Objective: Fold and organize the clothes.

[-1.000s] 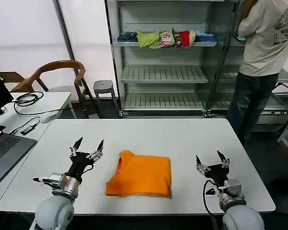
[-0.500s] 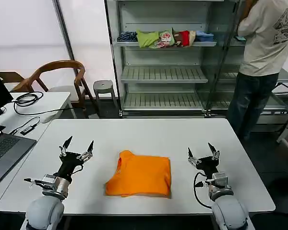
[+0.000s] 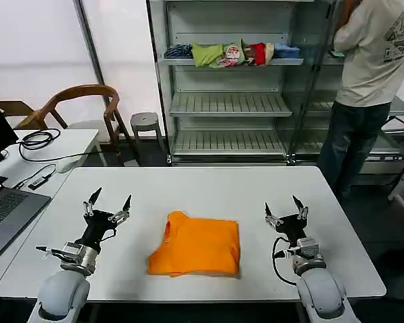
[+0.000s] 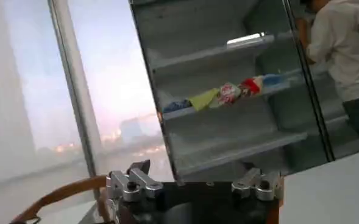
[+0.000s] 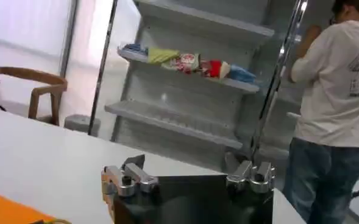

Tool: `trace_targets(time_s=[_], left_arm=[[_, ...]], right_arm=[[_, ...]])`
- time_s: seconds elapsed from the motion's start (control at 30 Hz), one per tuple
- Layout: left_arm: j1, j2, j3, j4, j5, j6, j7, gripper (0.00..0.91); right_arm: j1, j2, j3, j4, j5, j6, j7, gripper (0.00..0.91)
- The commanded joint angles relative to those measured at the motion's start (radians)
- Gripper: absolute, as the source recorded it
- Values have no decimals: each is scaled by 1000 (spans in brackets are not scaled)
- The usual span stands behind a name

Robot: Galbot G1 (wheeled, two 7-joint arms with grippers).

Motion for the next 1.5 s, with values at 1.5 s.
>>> trace_targets(time_s=[1.5], left_arm=[[11, -67, -30, -12, 91, -82, 0, 907]], right_arm=[[-13, -70, -4, -1, -52, 77, 13, 907]])
